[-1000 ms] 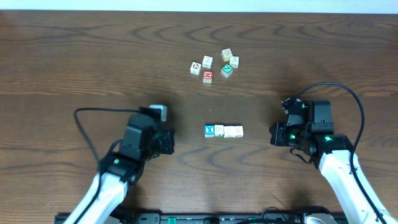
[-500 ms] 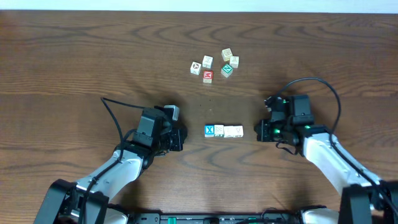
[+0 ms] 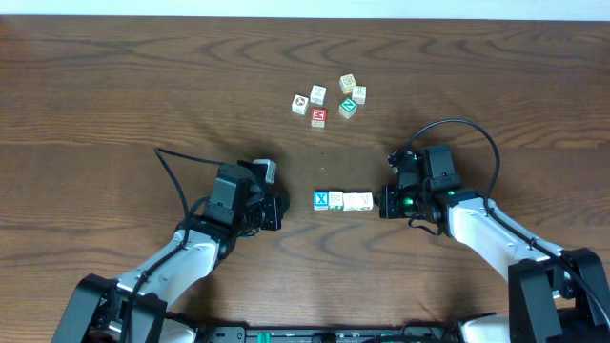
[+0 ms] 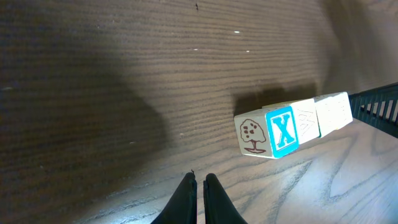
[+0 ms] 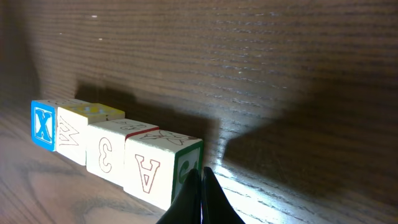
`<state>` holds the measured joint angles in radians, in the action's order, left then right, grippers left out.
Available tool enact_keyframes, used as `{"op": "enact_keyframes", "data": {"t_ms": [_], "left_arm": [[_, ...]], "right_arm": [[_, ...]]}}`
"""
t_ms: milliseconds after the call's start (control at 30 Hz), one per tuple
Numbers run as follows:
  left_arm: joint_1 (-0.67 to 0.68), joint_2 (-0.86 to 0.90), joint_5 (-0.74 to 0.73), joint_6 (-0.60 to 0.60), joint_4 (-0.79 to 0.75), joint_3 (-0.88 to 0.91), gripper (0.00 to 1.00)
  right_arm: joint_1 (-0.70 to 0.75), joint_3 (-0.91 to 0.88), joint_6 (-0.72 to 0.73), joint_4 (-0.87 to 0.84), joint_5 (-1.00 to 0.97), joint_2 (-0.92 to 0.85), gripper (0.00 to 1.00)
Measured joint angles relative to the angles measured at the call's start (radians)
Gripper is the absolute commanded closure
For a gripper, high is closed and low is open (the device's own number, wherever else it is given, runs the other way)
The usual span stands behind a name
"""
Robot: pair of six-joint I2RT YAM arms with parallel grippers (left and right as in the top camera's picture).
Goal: Lift 4 blocks
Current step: 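Lower both grippers to the left and right ends of the row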
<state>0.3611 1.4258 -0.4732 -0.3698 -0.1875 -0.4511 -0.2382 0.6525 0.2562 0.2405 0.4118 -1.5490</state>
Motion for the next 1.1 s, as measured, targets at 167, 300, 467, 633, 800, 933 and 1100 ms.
{"op": "enact_keyframes", "data": {"t_ms": [167,300,467,633,800,933,1100], "left_arm": [[0.0,0.0,0.0,0.0,-0.003,0.0,0.92],[0.0,0.0,0.0,0.0,-0.003,0.0,0.93],[0.0,0.0,0.0,0.0,-0.003,0.0,0.93],[0.0,0.0,0.0,0.0,-0.003,0.0,0.92],[0.0,0.004,-0.019,0.0,-0.014,0.0,0.92],[0.0,0.039,-0.031,0.0,-0.039,0.0,0.92],[0.0,0.116,-0.063,0.004,-0.04,-0.011,0.92]], "right_arm": [[-0.014,0.0,0.012,-0.001,0.0,0.0,0.99],[-0.046,0.0,0.029,-0.003,0.0,0.0,0.99],[-0.054,0.0,0.043,-0.007,0.0,0.0,0.99],[-0.054,0.0,0.051,-0.008,0.0,0.0,0.99],[-0.054,0.0,0.053,-0.01,0.0,0.0,0.99],[-0.054,0.0,0.055,-0.01,0.0,0.0,0.99],[-0.054,0.0,0.055,-0.006,0.0,0.0,0.99]]}}
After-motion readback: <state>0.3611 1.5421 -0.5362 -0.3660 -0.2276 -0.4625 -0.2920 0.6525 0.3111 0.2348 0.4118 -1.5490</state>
